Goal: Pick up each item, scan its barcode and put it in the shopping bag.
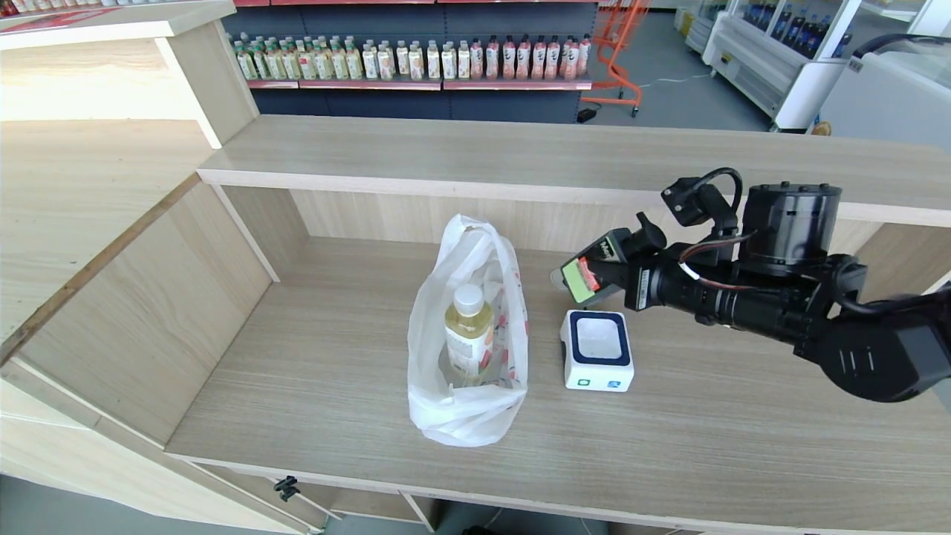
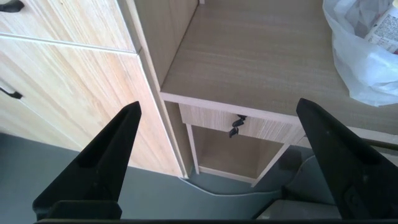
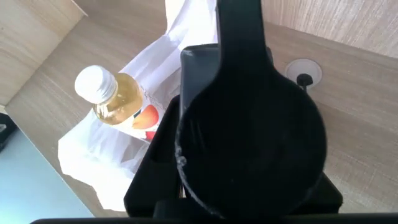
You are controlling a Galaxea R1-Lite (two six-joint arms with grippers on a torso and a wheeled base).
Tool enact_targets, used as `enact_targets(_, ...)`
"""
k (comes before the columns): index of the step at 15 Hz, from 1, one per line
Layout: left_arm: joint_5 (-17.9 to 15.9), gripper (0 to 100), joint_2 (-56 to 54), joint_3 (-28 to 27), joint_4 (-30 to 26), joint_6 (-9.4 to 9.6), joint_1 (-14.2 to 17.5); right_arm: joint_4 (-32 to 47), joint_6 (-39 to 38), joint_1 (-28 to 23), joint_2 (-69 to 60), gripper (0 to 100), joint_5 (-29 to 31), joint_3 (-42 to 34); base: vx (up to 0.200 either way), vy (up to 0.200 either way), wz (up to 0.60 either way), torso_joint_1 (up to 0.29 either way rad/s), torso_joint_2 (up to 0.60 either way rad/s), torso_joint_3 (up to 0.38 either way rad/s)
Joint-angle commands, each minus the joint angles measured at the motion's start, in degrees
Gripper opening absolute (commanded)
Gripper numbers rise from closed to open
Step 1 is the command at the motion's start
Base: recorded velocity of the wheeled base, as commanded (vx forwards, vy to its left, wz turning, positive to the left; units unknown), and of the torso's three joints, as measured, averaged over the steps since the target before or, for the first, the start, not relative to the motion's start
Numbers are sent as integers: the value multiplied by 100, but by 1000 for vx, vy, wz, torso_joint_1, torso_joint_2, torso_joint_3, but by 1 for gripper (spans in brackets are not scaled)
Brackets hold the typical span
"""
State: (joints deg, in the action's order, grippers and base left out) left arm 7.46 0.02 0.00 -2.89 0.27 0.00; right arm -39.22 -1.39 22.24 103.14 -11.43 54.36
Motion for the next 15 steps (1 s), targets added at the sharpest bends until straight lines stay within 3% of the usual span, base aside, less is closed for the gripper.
enact_targets(1, 1, 100, 6, 0, -1, 0, 0, -16, -10, 149, 716, 0, -8, 488, 0, 0, 0, 0, 0, 0)
enact_targets(7, 1, 100, 6, 0, -1, 0, 0, -7, -2, 642, 1806, 0, 10, 1534, 0, 0, 0, 0, 0, 0)
enact_targets(15, 1, 100, -2, 0, 8, 0, 0, 63, 139, 703, 2983, 0, 27, 2958, 0, 0, 0, 0, 0, 0)
